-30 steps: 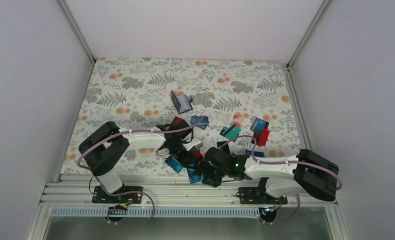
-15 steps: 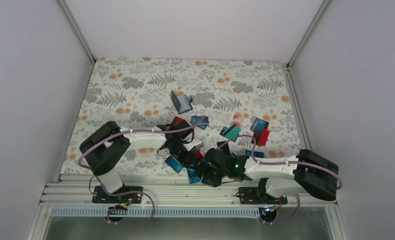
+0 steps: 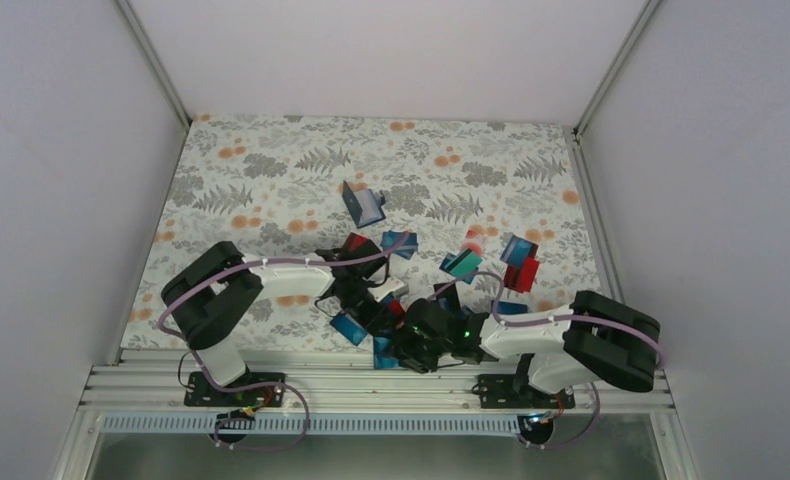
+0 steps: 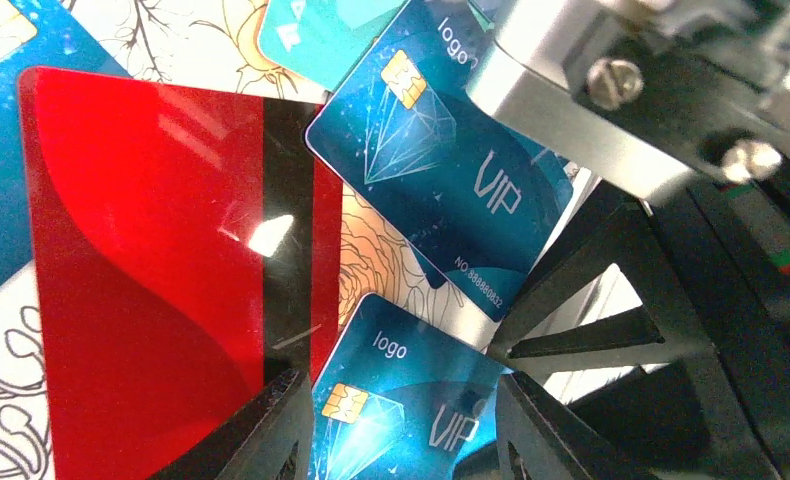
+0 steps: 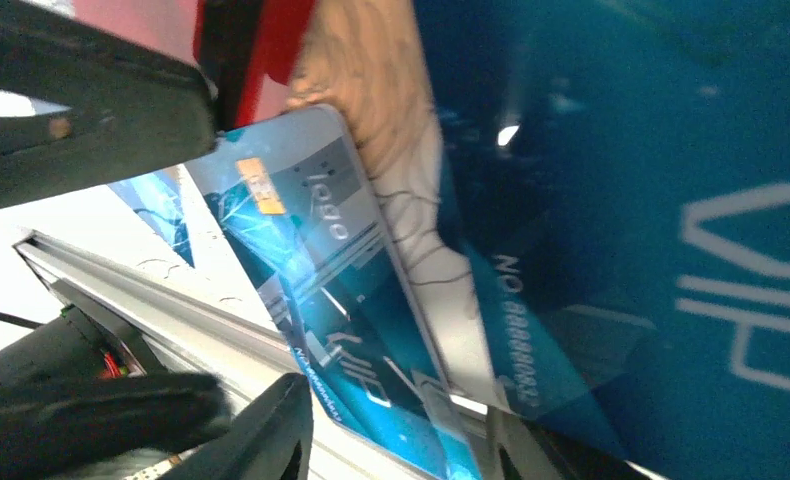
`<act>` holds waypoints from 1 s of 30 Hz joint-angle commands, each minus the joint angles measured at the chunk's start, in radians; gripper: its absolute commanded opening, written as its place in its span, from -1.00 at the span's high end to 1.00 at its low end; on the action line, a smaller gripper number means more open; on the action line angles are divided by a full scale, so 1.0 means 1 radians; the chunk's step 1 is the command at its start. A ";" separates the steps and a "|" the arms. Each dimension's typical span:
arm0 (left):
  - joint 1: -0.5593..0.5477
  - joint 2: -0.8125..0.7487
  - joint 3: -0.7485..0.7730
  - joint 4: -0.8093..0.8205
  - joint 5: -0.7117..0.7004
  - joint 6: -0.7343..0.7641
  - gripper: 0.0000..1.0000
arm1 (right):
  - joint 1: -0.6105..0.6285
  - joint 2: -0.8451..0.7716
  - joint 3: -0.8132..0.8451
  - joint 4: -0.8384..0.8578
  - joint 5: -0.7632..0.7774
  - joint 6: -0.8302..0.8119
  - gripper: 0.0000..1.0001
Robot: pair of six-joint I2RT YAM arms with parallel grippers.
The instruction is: Put the credit cards into the card holder
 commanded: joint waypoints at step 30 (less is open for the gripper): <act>0.098 -0.164 0.098 -0.265 -0.321 -0.095 0.05 | -0.082 -0.112 0.032 -0.038 -0.048 -0.181 0.92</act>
